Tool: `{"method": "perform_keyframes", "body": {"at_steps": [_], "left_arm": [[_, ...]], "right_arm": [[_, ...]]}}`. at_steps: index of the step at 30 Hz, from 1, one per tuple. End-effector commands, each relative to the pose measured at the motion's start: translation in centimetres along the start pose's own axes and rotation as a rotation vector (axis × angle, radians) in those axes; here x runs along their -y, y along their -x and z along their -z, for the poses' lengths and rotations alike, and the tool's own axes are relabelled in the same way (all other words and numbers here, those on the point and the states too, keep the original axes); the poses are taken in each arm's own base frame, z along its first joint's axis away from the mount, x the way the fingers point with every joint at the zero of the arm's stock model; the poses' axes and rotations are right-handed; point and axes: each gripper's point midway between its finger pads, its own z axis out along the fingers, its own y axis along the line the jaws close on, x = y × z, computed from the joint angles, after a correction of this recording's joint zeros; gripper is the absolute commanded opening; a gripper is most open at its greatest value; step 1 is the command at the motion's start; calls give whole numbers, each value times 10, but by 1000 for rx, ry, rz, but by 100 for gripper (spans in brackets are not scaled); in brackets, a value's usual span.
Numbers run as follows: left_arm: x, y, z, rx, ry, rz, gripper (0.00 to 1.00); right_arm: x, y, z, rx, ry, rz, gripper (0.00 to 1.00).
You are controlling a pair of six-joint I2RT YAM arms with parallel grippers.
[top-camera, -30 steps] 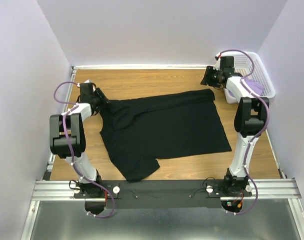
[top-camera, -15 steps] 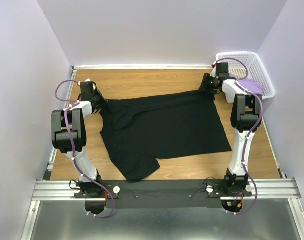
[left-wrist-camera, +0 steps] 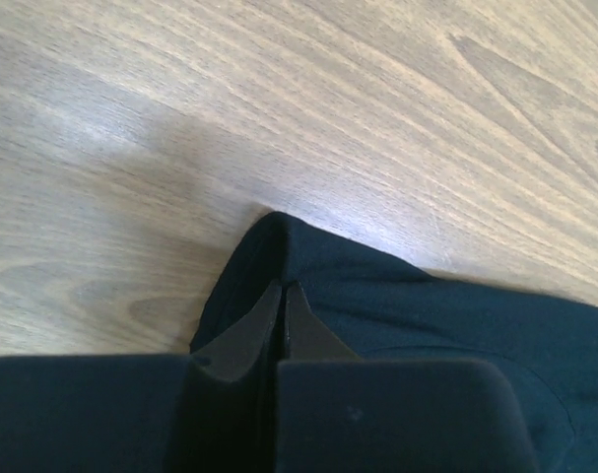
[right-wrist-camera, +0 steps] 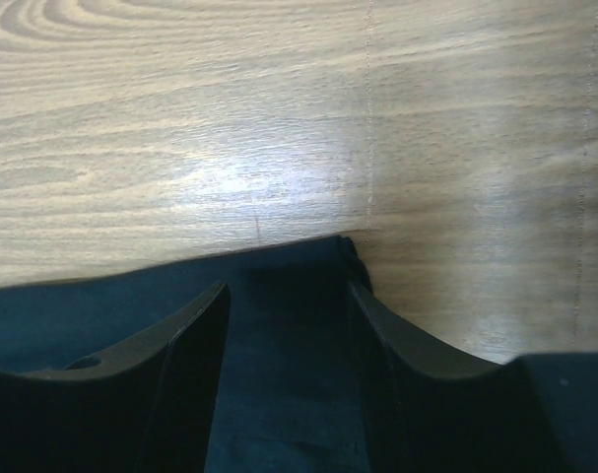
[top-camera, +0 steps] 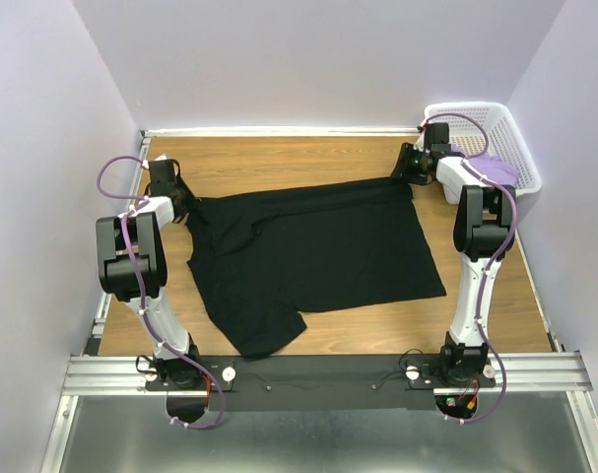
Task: Fold and stack the t-shirts
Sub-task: Fold the tshirt
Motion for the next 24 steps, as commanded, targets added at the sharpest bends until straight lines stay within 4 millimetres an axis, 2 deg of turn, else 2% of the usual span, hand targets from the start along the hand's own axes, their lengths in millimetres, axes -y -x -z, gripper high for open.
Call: {"method": "perform_keyframes", "body": {"at_steps": [1,3,4,5,6,8,9,10,11,14,15,18,21,24], "left_arm": [[-10,23,8,67,53,-32,24],[-6,32,15,89,45,-40,31],[-5,44,23,126,61,-47,40],[-3,50,28,141,60,-48,45],[1,59,36,168,54,-52,45],[7,72,51,204,52,-54,54],[7,70,51,198,55,-54,57],[9,76,61,222,60,-54,58],[12,74,65,216,62,-62,59],[24,71,82,233,53,-68,57],[35,63,86,225,27,-79,55],[55,45,85,195,-26,-82,44],[66,23,67,128,-50,-98,34],[56,11,40,79,-8,-82,25]], "right_arm": [[7,17,15,50,-41,30,59],[2,24,23,69,-28,35,59],[-3,28,30,80,-19,40,59],[-5,30,33,87,-13,40,59],[-10,32,38,92,2,40,59],[-20,32,42,93,32,32,59],[-21,30,43,91,33,32,59],[-26,29,45,89,49,27,59],[-32,26,47,85,60,29,59],[-43,20,48,73,100,17,59],[-47,14,47,59,119,-1,59],[-50,7,43,47,140,-29,58],[-51,2,38,41,156,-50,56],[-45,-6,28,22,142,-63,54]]}}
